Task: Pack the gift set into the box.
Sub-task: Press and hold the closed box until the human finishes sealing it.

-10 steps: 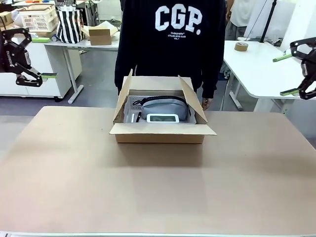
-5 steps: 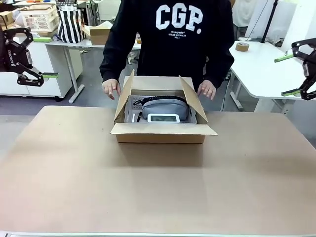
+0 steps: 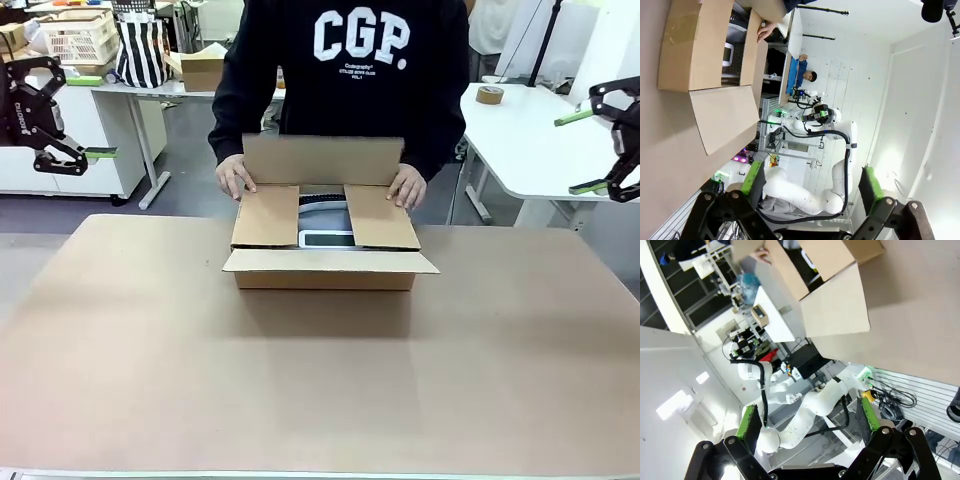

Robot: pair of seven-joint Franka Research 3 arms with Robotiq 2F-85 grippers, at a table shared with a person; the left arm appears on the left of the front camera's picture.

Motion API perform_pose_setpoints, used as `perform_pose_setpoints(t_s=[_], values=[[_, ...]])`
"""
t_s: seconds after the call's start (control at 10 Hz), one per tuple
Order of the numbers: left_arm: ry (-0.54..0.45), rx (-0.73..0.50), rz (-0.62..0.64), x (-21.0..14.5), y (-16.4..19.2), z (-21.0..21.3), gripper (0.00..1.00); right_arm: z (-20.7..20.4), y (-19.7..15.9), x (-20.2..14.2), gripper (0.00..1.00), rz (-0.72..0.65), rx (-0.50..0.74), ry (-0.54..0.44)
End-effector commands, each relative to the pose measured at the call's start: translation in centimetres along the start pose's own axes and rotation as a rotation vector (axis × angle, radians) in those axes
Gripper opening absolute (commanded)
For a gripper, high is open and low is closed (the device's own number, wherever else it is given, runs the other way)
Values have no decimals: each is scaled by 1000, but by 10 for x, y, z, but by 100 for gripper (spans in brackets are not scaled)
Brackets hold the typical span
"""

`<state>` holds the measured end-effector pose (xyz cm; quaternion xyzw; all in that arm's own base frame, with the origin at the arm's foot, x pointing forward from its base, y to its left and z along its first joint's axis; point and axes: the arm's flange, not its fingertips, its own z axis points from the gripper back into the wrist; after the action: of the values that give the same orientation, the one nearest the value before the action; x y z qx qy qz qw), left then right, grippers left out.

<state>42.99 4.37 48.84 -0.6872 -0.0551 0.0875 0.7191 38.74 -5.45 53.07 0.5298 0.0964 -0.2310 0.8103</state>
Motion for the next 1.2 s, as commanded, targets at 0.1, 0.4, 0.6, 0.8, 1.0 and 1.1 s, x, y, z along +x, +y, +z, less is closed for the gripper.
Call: perform_pose_setpoints(t_s=[0.1, 0.4, 0.6, 0.8, 1.0, 1.1], values=[[2, -18, 1, -4, 0, -1, 100, 2, 1, 1, 100, 11, 7, 8], [2, -18, 1, -4, 0, -1, 100, 2, 1, 1, 100, 11, 7, 8], [2, -18, 1, -4, 0, -1, 100, 2, 1, 1, 100, 11, 7, 8], [2, -18, 1, -4, 0, -1, 100, 2, 1, 1, 100, 11, 7, 8], [2, -18, 1, -4, 0, -1, 100, 2, 1, 1, 100, 11, 7, 8], [2, -18, 1, -4, 0, -1, 100, 2, 1, 1, 100, 11, 7, 8]])
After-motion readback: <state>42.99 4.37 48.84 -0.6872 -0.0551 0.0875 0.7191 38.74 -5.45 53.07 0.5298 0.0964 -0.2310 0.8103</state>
